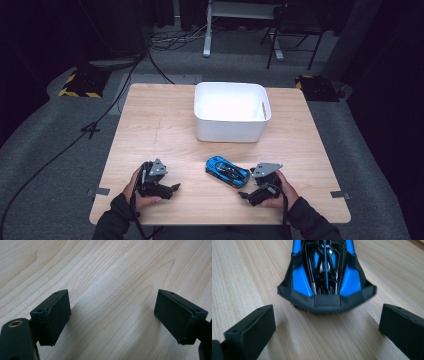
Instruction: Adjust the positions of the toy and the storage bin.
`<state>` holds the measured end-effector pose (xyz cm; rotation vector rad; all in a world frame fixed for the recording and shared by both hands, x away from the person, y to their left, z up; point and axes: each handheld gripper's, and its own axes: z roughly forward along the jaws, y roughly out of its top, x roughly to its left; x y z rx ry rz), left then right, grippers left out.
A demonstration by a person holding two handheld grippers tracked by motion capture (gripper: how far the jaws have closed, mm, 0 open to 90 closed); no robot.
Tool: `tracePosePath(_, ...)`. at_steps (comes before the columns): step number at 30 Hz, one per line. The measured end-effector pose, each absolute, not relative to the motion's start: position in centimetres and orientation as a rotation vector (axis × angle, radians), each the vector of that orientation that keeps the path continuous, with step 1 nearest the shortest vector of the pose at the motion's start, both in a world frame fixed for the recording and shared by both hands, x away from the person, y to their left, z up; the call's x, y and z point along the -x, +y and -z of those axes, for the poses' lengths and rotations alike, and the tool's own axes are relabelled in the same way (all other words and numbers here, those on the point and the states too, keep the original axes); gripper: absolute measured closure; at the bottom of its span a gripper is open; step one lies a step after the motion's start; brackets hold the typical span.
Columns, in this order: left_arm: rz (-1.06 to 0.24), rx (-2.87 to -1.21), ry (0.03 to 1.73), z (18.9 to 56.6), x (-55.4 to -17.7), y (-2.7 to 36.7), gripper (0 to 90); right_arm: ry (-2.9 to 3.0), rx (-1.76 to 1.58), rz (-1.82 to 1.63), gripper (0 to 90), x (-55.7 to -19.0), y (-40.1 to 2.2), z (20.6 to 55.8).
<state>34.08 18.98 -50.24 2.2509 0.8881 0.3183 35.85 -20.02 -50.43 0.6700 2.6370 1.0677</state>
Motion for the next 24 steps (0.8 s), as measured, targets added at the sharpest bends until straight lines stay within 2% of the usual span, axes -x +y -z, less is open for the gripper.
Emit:
tracePosePath(22, -0.318, -2.254, 0.887, 50.2, -34.1, 18.9, 14.1, 2.641, -0.674, -1.056, 0.6, -37.3, -17.2, 50.5)
tracePosePath(24, -0.318, -2.254, 0.887, 50.2, -34.1, 18.9, 14.1, 2.626, -0.709, -1.085, 7.6, -37.2, -17.3, 50.4)
